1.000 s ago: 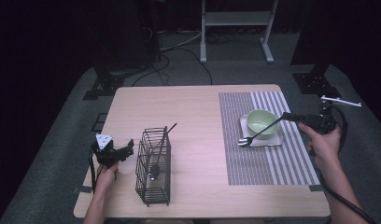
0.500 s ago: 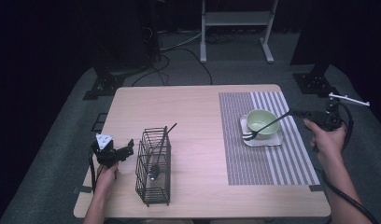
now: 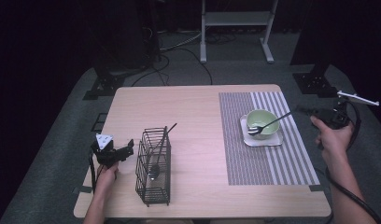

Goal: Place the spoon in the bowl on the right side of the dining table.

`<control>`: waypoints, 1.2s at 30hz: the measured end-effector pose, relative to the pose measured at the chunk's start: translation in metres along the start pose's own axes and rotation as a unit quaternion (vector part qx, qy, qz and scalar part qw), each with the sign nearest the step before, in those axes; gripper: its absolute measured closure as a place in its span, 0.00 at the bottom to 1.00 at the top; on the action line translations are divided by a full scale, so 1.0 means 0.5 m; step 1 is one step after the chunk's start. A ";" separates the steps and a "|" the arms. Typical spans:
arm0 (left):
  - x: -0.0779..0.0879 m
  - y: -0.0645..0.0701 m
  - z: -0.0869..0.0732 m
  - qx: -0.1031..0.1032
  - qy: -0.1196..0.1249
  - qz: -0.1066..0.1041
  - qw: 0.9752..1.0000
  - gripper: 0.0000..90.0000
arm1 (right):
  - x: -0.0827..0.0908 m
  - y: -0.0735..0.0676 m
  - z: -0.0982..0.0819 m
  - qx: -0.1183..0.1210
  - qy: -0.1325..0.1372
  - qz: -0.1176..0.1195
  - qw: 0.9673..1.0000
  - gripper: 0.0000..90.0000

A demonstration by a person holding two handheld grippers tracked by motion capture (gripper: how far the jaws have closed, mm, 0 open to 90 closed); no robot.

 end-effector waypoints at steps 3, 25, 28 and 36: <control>0.000 0.000 0.000 -0.001 -0.001 0.001 1.000 0.00 | 0.004 0.006 0.009 -0.001 0.007 -0.009 1.000 0.98; 0.000 0.001 0.000 -0.003 -0.001 -0.001 1.000 0.00 | 0.012 0.047 0.025 -0.026 0.035 -0.054 0.998 0.98; 0.000 0.001 0.000 -0.003 -0.002 -0.001 1.000 0.00 | 0.010 0.049 0.024 -0.026 0.035 -0.057 0.997 0.98; 0.000 0.001 0.000 -0.003 -0.002 -0.001 1.000 0.00 | 0.002 0.060 0.018 -0.026 0.035 -0.068 0.997 0.98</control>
Point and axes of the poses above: each handheld gripper's, and its own axes: x roughly backward along the jaws, z roughly out of its top, y roughly to its right, the point moved 3 cm from there along -x, roughly forward along the jaws, and after that the axes turned 14 degrees about -z, right-handed, at the moved point
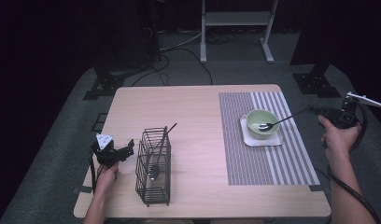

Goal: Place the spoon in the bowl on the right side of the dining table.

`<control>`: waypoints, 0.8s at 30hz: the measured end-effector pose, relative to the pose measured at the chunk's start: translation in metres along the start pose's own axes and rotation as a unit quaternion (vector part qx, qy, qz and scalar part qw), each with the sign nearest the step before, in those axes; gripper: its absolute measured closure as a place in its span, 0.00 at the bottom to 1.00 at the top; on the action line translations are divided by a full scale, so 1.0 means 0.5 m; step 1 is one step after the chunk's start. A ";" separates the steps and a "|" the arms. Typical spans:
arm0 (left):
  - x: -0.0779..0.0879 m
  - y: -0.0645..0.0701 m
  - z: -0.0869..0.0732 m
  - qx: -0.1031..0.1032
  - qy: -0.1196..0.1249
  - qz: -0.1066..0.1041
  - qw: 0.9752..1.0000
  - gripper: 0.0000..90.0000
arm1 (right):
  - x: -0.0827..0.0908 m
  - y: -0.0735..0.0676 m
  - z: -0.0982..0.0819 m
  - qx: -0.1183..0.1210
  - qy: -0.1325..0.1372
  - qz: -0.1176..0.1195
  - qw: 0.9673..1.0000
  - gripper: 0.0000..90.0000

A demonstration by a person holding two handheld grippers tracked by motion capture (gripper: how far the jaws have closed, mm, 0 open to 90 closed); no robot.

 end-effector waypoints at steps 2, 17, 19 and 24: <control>0.000 0.000 0.000 -0.001 -0.001 0.000 1.000 0.00 | -0.002 0.003 -0.002 -0.001 0.002 -0.002 1.000 0.98; 0.000 0.000 0.000 0.002 0.000 0.000 1.000 0.00 | -0.022 0.026 -0.020 -0.011 -0.005 -0.010 1.000 0.98; 0.000 0.000 0.000 0.002 0.000 0.000 1.000 0.00 | -0.026 0.029 -0.023 -0.013 -0.007 -0.010 1.000 0.98; 0.001 0.000 0.000 0.002 0.001 0.000 1.000 0.00 | -0.038 0.032 -0.031 -0.010 -0.013 -0.012 1.000 0.98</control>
Point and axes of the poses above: each handheld gripper's, and its own axes: x roughly backward along the jaws, z roughly out of its top, y roughly to its right, the point moved 3 cm from there along -x, roughly forward along the jaws, and after that the axes turned 14 degrees about -z, right-handed, at the moved point
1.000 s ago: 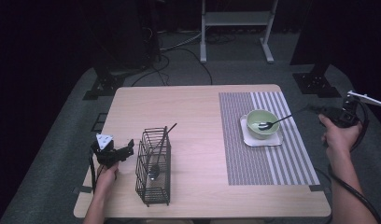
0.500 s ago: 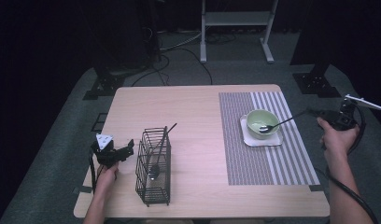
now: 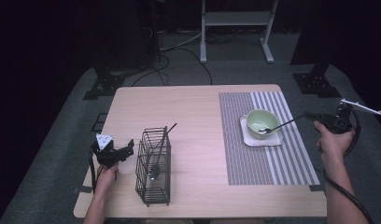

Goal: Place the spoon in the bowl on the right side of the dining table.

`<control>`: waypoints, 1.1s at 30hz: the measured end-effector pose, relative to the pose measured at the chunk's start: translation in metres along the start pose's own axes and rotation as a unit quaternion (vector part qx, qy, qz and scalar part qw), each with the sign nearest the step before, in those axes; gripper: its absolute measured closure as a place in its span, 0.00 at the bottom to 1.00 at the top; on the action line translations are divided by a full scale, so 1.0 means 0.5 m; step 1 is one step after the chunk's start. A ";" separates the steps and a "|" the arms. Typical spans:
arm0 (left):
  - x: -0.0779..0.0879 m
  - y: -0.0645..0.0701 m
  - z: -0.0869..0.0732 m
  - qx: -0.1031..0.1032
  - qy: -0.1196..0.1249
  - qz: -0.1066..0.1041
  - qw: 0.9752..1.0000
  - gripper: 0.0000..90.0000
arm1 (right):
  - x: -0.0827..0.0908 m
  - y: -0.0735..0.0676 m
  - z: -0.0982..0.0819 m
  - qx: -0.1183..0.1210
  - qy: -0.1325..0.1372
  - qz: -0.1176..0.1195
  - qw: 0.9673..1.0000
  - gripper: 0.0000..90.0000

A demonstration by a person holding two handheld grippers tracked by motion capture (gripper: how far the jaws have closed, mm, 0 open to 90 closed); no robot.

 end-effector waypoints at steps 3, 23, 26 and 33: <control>0.000 0.000 0.000 0.000 0.000 0.000 1.000 0.00 | -0.007 0.001 -0.003 -0.001 -0.003 0.000 1.000 0.98; 0.000 0.000 0.000 0.002 0.000 -0.001 1.000 0.00 | -0.049 -0.002 -0.027 -0.002 -0.040 0.015 0.999 0.82; -0.001 0.000 0.000 0.003 0.000 0.000 1.000 0.00 | -0.053 0.000 -0.031 -0.003 -0.043 0.015 0.999 0.81; -0.001 -0.001 0.000 0.003 0.000 0.000 1.000 0.00 | -0.060 0.009 -0.042 -0.003 -0.051 0.017 0.999 0.78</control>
Point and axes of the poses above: each handheld gripper's, and its own axes: x roughly backward along the jaws, z roughly out of its top, y roughly to its right, the point moved 3 cm from there along -x, roughly forward along the jaws, and after that the axes turned 14 degrees about -z, right-handed, at the moved point
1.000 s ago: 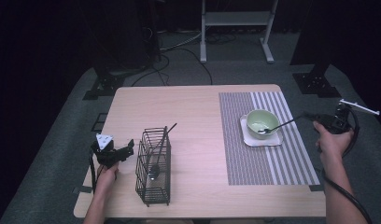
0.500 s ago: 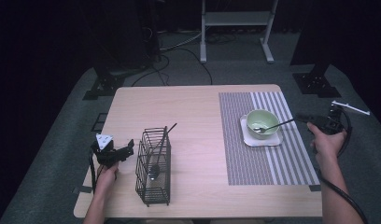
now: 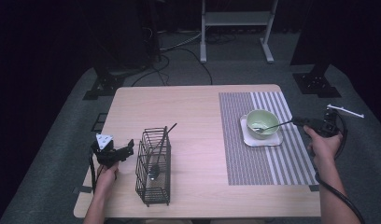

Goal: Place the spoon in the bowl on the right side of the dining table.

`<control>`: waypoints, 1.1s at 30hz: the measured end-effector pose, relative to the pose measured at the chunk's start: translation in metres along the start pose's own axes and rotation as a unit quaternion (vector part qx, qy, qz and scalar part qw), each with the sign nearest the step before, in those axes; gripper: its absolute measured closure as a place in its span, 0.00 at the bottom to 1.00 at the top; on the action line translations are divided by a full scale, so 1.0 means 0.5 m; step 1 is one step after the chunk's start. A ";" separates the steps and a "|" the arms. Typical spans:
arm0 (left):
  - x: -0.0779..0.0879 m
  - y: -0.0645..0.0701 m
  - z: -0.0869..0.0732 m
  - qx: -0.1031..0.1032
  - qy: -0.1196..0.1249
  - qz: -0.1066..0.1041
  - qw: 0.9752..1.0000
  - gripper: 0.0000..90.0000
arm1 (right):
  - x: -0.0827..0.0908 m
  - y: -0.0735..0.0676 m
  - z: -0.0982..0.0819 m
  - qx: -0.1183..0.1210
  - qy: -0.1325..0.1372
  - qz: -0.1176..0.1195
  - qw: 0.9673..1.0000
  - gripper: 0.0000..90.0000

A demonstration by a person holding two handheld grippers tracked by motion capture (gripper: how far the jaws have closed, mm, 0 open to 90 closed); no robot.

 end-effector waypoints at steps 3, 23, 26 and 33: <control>0.000 0.000 0.000 0.000 -0.001 0.000 1.000 0.00 | 0.000 0.002 -0.006 0.002 -0.003 0.001 1.000 0.76; -0.003 0.002 0.001 -0.004 -0.003 -0.002 1.000 0.00 | -0.021 -0.017 -0.064 0.044 -0.036 0.021 0.998 0.41; -0.003 0.002 0.001 -0.005 -0.004 -0.003 1.000 0.00 | -0.023 -0.020 -0.072 0.049 -0.041 0.023 0.998 0.40; -0.002 0.003 0.001 -0.003 0.001 -0.005 1.000 0.00 | -0.023 -0.018 -0.088 0.054 -0.044 0.029 0.997 0.40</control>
Point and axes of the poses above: each handheld gripper's, and its own axes: x roughly backward along the jaws, z roughly out of its top, y roughly to its right, the point moved 3 cm from there along -x, roughly forward along the jaws, and after that the axes turned 14 degrees about -z, right-handed, at the moved point
